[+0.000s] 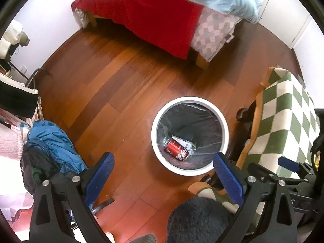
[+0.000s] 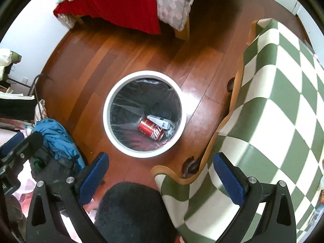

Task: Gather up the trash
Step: 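Grasp the white medicine box with the right tool while the left tool grasps the yellow chip bag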

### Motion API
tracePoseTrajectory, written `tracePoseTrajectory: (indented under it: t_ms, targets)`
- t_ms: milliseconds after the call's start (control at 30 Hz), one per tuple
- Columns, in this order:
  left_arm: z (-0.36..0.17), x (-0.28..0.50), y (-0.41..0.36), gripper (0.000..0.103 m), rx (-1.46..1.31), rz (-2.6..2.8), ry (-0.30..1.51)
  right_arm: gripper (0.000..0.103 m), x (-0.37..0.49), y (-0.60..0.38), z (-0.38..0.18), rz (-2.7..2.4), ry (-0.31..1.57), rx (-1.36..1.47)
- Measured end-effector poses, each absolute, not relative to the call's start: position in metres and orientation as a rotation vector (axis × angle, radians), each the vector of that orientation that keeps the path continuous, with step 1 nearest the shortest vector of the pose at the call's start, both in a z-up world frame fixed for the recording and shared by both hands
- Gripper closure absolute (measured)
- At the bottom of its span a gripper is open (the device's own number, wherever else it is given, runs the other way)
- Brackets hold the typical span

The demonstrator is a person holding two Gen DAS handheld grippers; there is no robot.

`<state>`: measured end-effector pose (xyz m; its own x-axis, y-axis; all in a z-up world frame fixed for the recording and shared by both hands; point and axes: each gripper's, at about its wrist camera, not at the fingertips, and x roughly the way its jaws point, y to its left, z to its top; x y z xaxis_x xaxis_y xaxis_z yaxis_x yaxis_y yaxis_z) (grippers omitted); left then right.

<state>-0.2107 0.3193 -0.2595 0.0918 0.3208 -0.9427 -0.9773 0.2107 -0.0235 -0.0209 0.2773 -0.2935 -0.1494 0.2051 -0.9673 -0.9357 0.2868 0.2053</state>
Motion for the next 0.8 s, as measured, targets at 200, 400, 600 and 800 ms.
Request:
tracePoseTrajectory:
  t_ms: [200, 400, 600, 800]
  targets:
    - [-0.218, -0.204, 0.29, 0.003, -0.768, 1.166, 0.961, 0.0, -0.012, 0.247, -0.244, 1.232, 1.287, -0.671]
    - [-0.172, -0.198, 0.261, 0.003, -0.692, 1.181, 0.901, 0.0, 0.001, 0.208, -0.192, 1.306, 1.269, -0.532]
    - [-0.126, -0.177, 0.229, 0.003, -0.609, 1.188, 0.815, 0.0, 0.038, 0.15, -0.14, 1.366, 1.286, -0.308]
    - [-0.117, -0.109, 0.198, 0.003, -0.521, 1.101, 0.81, 0.0, 0.124, 0.066, -0.122, 1.176, 1.27, -0.158]
